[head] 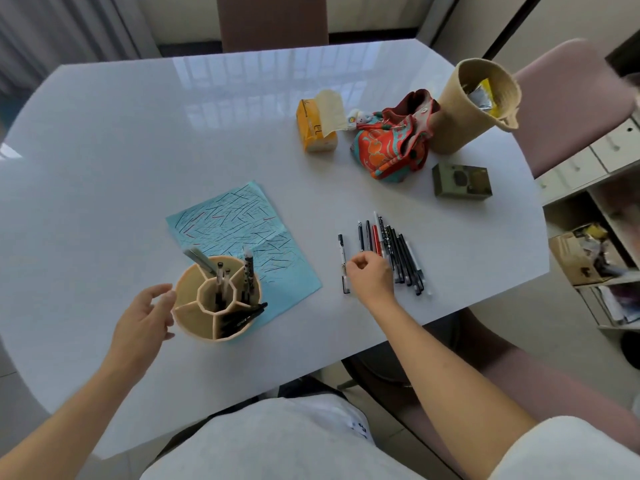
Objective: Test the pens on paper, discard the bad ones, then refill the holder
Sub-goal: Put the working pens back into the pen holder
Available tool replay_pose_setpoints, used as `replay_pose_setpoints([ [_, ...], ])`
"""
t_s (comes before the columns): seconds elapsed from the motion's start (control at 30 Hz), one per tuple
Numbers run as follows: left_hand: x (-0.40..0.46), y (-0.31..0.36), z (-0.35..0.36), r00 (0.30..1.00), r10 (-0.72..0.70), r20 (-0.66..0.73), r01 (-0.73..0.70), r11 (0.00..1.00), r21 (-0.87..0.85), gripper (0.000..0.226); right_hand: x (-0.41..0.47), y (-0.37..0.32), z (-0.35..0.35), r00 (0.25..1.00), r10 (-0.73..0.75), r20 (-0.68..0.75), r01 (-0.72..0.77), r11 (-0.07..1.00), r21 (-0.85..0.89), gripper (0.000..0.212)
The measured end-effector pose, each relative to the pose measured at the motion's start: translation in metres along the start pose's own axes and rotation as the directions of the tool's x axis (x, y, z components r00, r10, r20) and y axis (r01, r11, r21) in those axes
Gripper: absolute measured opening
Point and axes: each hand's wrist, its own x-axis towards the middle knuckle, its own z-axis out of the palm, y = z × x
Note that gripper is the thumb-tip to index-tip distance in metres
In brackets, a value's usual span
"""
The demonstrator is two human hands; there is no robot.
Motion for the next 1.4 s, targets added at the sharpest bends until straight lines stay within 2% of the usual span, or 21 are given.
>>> replay_pose_setpoints([
  [0.1, 0.01, 0.004, 0.004, 1.0, 0.013, -0.013, -0.013, 1.0, 0.021, 0.013, 0.012, 0.009, 0.006, 0.999, -0.041, 0.027, 0.045, 0.981, -0.187, 0.012],
  [0.2, 0.015, 0.003, 0.005, 1.0, 0.008, -0.012, -0.007, 0.999, 0.043, 0.01, 0.019, 0.008, 0.017, 0.994, -0.064, 0.089, 0.092, 0.93, -0.356, 0.018],
  [0.3, 0.015, -0.001, 0.003, 1.0, 0.003, 0.002, -0.003, 0.999, 0.042, 0.009, 0.024, 0.004, 0.019, 0.994, -0.039, 0.098, 0.071, 0.936, -0.345, 0.016],
  [0.43, 0.011, -0.007, 0.002, 1.0, -0.014, -0.006, 0.014, 1.0, 0.022, 0.01, 0.037, 0.003, 0.002, 0.998, -0.031, -0.056, 0.02, 0.98, -0.197, 0.018],
  [0.5, 0.01, -0.008, 0.003, 1.0, -0.019, -0.013, 0.019, 1.0, 0.01, 0.011, 0.048, 0.005, -0.006, 0.996, -0.039, -0.079, 0.018, 0.969, -0.246, 0.02],
  [0.63, 0.009, 0.004, 0.012, 0.999, -0.033, -0.041, 0.031, 0.999, -0.034, 0.009, 0.068, 0.007, -0.01, 1.0, -0.023, -0.018, 0.012, 0.884, -0.468, 0.025],
  [0.83, 0.0, 0.021, 0.006, 0.996, -0.051, -0.069, 0.048, 0.997, -0.055, 0.012, 0.079, 0.002, 0.003, 0.998, 0.006, 0.069, 0.032, 0.845, -0.534, 0.021],
  [0.9, -0.002, 0.021, 0.002, 0.996, -0.051, -0.071, 0.048, 0.998, -0.048, 0.014, 0.073, -0.005, 0.006, 0.995, 0.019, 0.099, 0.03, 0.881, -0.473, 0.018],
  [0.93, -0.003, 0.021, 0.002, 0.996, -0.052, -0.071, 0.049, 0.998, -0.047, 0.014, 0.067, -0.01, 0.007, 0.993, 0.027, 0.111, 0.019, 0.922, -0.387, 0.016],
  [1.0, -0.002, 0.019, 0.002, 0.996, -0.052, -0.069, 0.048, 0.998, -0.048, 0.015, 0.05, -0.024, 0.012, 0.982, 0.051, 0.179, -0.043, 0.998, -0.052, 0.015],
  [1.07, -0.002, 0.017, 0.003, 0.996, -0.051, -0.072, 0.047, 0.998, -0.05, 0.015, 0.023, -0.042, 0.016, 0.95, 0.023, 0.312, -0.126, 0.94, 0.316, 0.009],
  [1.13, -0.004, 0.016, 0.005, 0.996, -0.047, -0.077, 0.043, 0.998, -0.049, 0.017, -0.006, -0.058, 0.02, 0.909, -0.08, 0.41, -0.168, 0.828, 0.535, 0.007],
  [1.2, -0.005, 0.015, 0.005, 0.996, -0.044, -0.078, 0.041, 0.998, -0.048, 0.017, -0.032, -0.072, 0.026, 0.877, -0.203, 0.435, -0.13, 0.772, 0.622, 0.013],
  [1.27, -0.006, 0.015, 0.005, 0.997, -0.042, -0.068, 0.04, 0.998, -0.04, 0.017, -0.052, -0.081, 0.036, 0.857, -0.299, 0.419, -0.043, 0.769, 0.638, 0.016],
  [1.4, -0.007, 0.013, 0.004, 0.998, -0.034, -0.06, 0.032, 0.999, -0.032, 0.016, -0.073, -0.086, 0.057, 0.865, -0.317, 0.39, 0.091, 0.862, 0.498, 0.015],
])
